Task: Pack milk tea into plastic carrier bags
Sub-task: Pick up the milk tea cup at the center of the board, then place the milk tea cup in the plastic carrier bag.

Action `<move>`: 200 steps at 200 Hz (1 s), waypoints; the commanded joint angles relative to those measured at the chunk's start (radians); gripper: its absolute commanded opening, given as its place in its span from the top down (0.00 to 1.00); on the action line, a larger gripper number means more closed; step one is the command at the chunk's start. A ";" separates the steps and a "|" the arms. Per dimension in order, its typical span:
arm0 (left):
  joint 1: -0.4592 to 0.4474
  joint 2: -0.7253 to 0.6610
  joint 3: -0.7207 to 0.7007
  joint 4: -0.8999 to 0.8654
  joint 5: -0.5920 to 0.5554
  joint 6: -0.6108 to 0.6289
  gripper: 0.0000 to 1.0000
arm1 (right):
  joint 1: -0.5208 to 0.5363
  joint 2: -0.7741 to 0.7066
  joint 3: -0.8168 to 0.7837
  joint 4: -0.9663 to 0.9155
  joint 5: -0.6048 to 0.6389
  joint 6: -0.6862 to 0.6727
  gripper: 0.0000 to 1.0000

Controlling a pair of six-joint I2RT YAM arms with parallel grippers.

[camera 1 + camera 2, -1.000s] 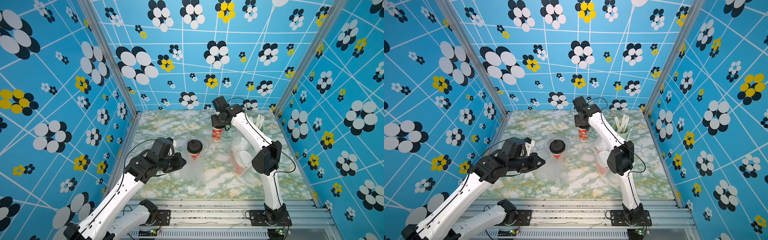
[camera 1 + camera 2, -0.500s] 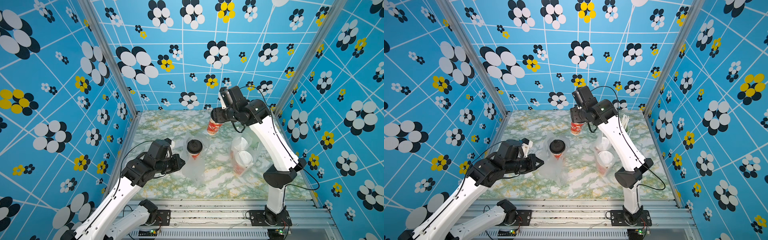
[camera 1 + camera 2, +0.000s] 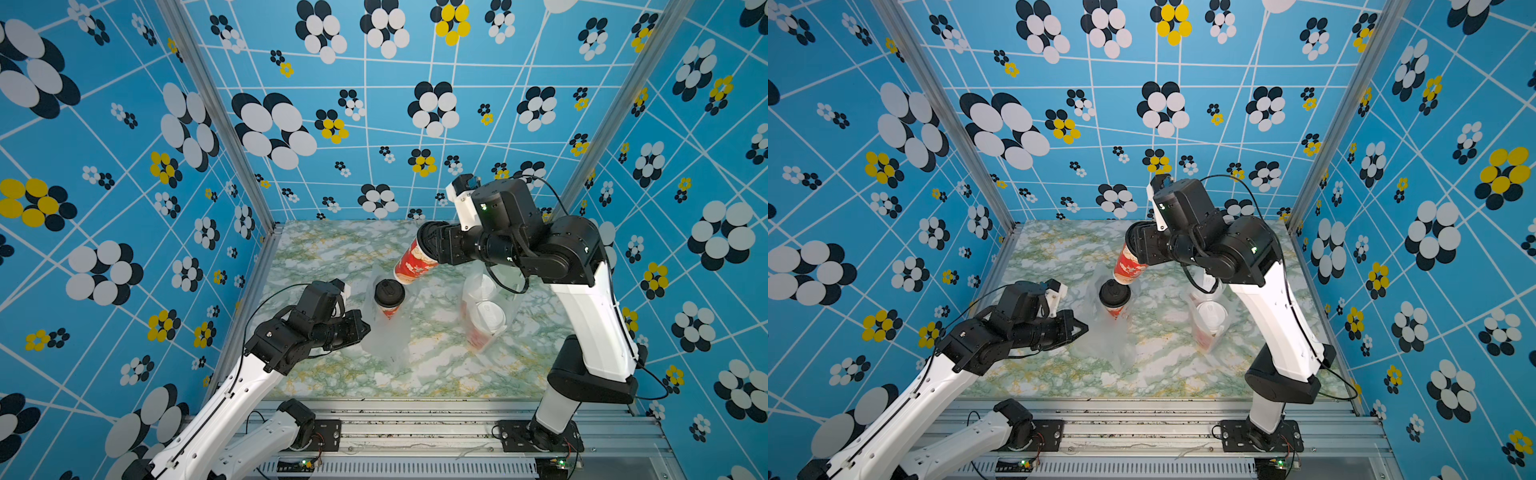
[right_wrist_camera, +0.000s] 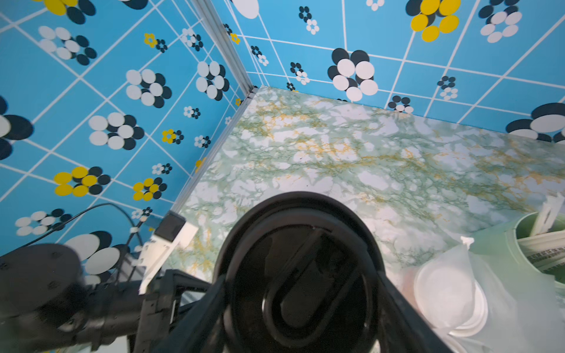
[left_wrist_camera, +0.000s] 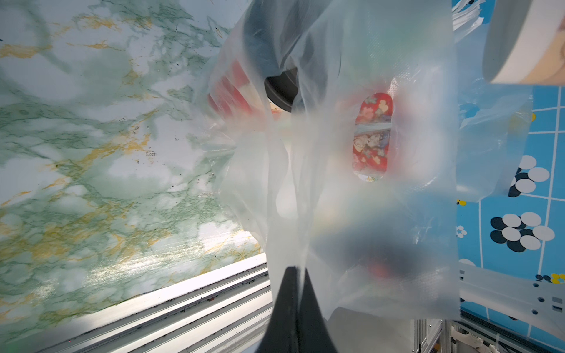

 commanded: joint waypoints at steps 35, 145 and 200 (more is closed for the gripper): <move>0.006 -0.014 -0.007 0.015 0.011 0.016 1.00 | 0.104 0.004 0.018 -0.053 -0.016 0.071 0.40; -0.024 -0.016 0.004 0.036 0.009 -0.006 1.00 | 0.187 0.036 -0.215 0.002 -0.032 0.116 0.41; -0.037 -0.015 0.011 0.055 0.014 -0.019 1.00 | 0.206 0.072 -0.299 0.061 -0.039 0.125 0.42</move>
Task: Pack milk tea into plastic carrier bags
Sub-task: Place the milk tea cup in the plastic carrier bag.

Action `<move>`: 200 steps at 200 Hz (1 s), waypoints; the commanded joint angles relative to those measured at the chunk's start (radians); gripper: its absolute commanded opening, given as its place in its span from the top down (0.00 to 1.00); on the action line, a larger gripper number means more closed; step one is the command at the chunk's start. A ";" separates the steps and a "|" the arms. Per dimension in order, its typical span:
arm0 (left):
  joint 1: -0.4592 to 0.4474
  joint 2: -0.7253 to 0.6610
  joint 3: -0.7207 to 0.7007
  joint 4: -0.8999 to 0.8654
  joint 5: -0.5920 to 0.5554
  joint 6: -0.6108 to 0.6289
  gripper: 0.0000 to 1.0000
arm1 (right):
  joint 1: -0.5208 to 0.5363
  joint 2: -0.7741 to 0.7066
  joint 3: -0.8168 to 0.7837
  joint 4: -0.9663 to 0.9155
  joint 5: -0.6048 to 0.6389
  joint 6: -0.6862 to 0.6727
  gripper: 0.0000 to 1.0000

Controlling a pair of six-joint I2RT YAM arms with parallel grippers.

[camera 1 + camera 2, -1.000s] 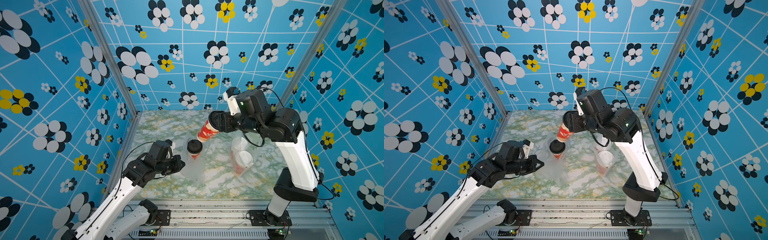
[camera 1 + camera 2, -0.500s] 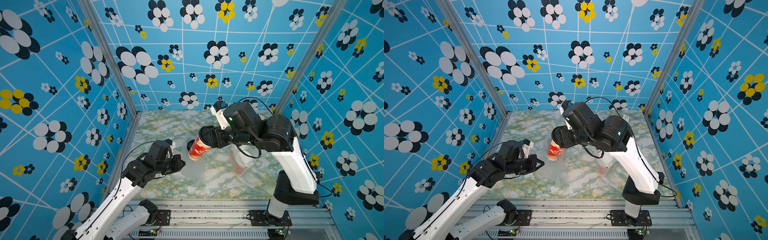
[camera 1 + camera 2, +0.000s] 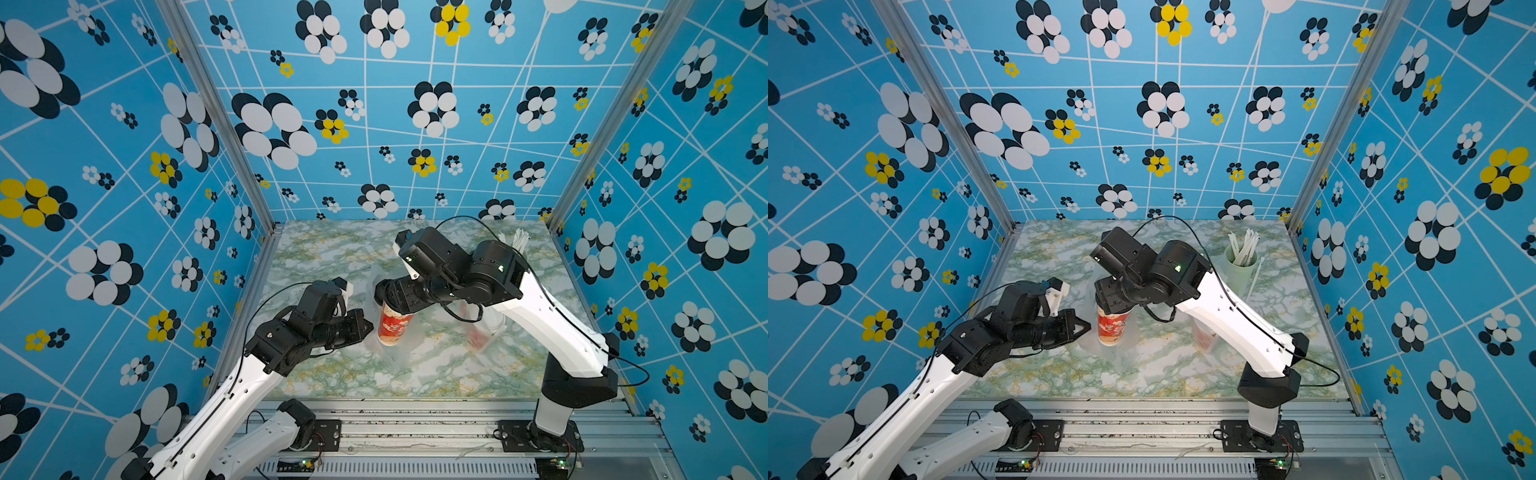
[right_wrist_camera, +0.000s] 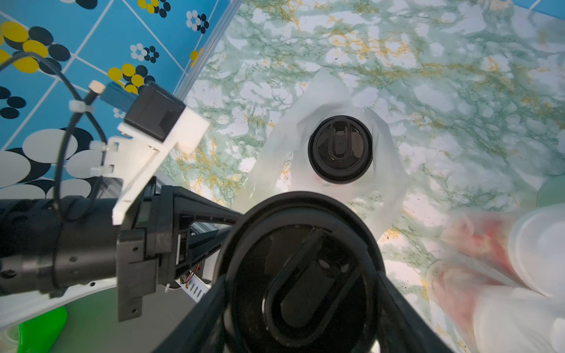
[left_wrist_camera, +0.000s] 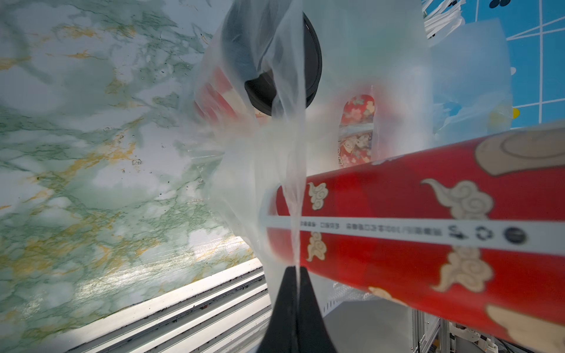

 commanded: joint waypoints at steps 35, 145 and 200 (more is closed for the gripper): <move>-0.017 -0.020 0.014 0.028 0.013 -0.027 1.00 | 0.015 0.017 -0.099 0.094 -0.002 0.033 0.43; -0.027 -0.041 0.017 0.027 -0.009 -0.051 1.00 | 0.032 -0.047 -0.329 0.150 0.104 0.070 0.45; -0.026 -0.035 0.000 0.007 -0.024 -0.043 1.00 | 0.040 -0.035 -0.125 -0.057 0.217 0.050 0.45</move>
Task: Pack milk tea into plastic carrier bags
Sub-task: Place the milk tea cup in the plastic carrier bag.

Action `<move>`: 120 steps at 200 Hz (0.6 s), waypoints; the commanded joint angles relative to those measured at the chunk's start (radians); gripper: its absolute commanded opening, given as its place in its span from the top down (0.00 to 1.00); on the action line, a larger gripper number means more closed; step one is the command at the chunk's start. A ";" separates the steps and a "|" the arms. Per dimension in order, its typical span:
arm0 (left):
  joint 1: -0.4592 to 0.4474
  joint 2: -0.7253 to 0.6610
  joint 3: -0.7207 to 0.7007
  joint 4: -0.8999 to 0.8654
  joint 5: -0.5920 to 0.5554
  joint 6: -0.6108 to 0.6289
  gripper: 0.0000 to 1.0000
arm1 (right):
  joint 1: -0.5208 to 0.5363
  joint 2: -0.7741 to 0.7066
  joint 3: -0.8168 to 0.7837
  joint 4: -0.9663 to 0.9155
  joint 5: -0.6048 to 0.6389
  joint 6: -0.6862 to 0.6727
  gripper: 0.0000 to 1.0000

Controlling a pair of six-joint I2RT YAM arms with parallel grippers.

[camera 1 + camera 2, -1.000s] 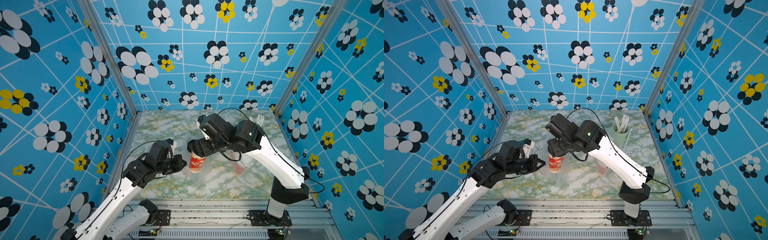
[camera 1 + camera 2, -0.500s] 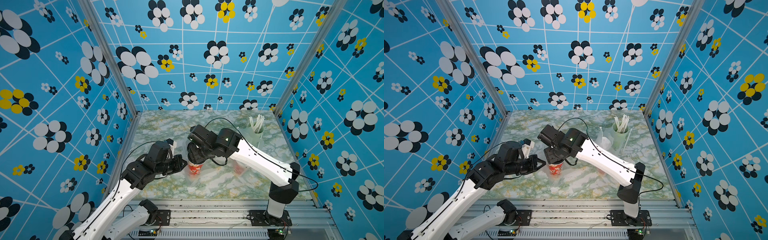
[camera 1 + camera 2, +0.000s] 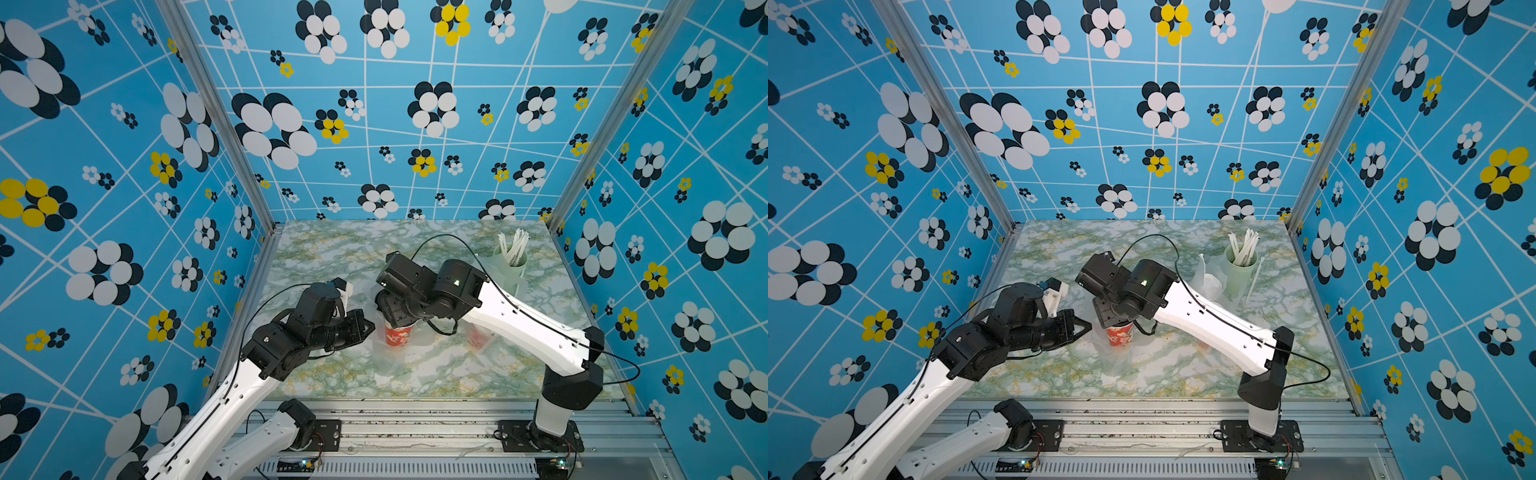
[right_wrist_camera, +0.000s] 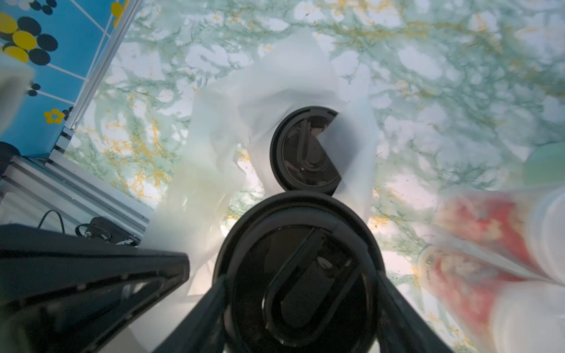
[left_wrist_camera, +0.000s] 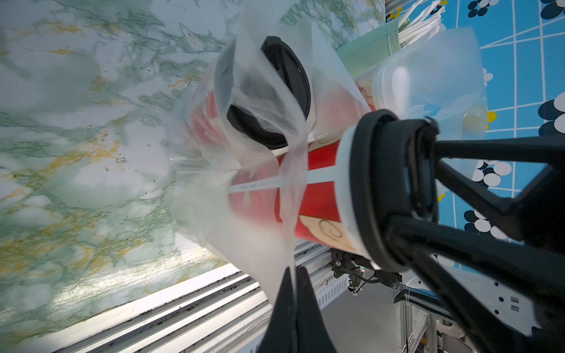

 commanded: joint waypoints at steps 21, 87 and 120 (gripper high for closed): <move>-0.006 -0.007 -0.005 -0.022 -0.027 0.003 1.00 | 0.010 -0.030 0.126 -0.107 0.036 -0.004 0.45; -0.008 -0.019 -0.023 -0.050 -0.039 0.011 1.00 | 0.020 -0.040 0.063 0.064 -0.111 0.056 0.46; -0.008 -0.028 -0.028 -0.038 -0.036 0.001 1.00 | 0.019 -0.056 -0.047 0.134 -0.129 0.092 0.46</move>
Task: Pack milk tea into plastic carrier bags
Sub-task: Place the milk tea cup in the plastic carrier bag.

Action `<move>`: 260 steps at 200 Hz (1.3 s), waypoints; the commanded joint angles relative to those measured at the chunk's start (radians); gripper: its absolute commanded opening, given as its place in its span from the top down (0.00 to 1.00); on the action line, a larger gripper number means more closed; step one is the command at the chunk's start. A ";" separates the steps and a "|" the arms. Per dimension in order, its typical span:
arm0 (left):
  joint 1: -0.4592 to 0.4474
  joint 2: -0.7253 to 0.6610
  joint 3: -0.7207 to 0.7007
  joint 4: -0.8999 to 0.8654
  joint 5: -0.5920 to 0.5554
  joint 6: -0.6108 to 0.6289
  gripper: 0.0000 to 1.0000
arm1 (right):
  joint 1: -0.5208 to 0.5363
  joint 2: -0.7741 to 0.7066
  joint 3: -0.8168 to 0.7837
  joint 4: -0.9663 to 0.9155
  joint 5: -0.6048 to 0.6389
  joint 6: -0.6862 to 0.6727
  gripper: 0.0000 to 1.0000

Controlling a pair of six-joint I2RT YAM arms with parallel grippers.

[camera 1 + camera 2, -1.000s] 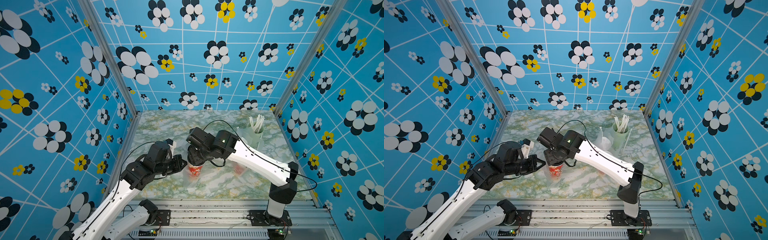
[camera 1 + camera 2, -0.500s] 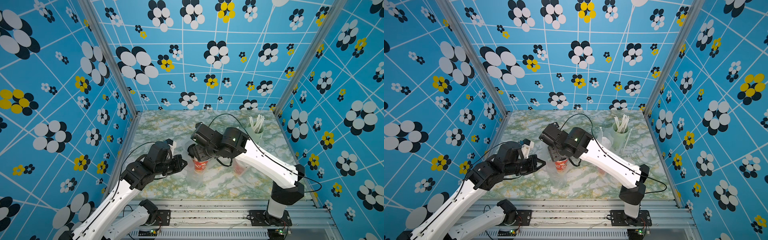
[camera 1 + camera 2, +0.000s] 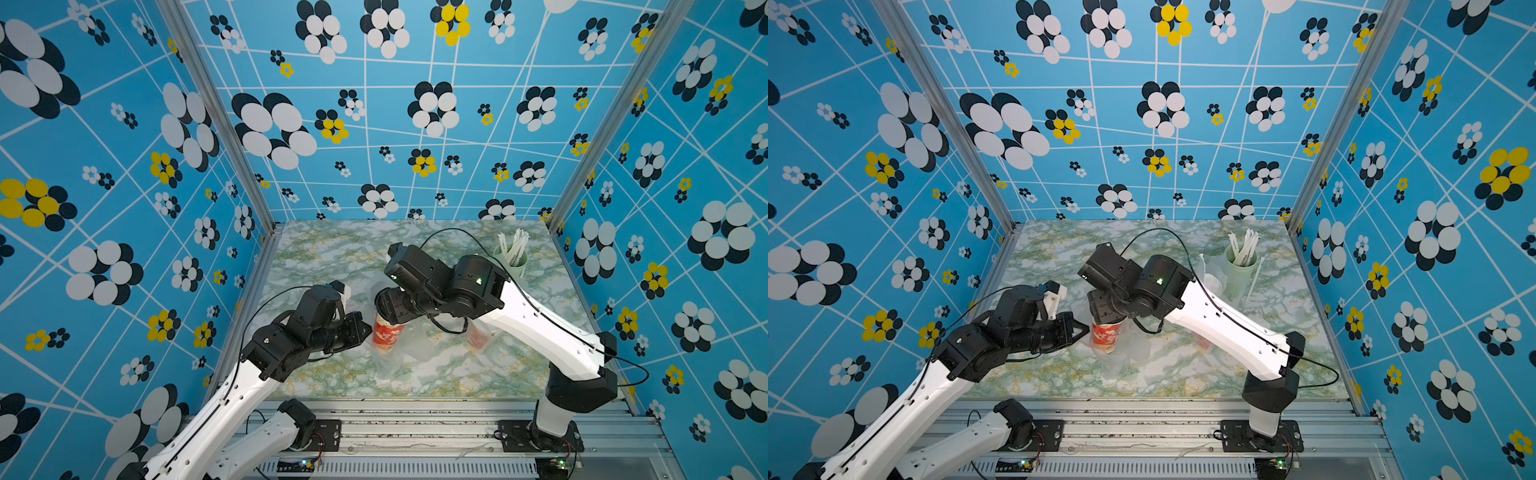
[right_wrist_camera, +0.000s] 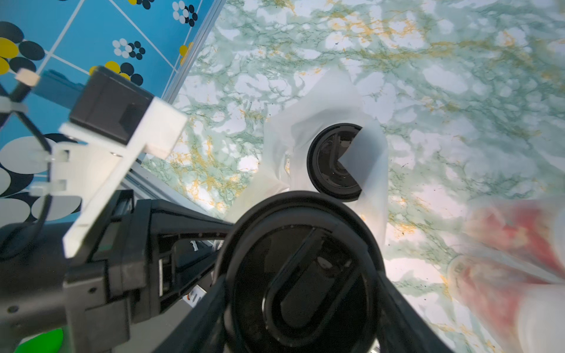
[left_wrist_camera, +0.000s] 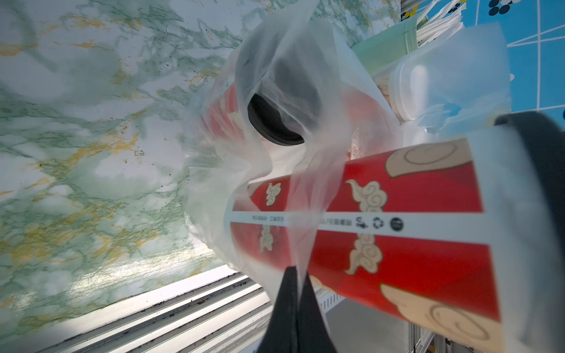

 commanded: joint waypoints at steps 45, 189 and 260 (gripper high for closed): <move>-0.009 -0.033 -0.026 0.015 0.000 -0.020 1.00 | 0.005 -0.080 -0.230 0.194 -0.030 0.104 0.47; -0.012 -0.041 -0.012 0.000 -0.009 -0.020 1.00 | 0.024 0.003 -0.058 -0.196 0.201 0.021 0.47; -0.016 -0.042 -0.035 0.024 0.005 -0.030 1.00 | 0.025 -0.012 -0.049 -0.005 -0.024 0.053 0.47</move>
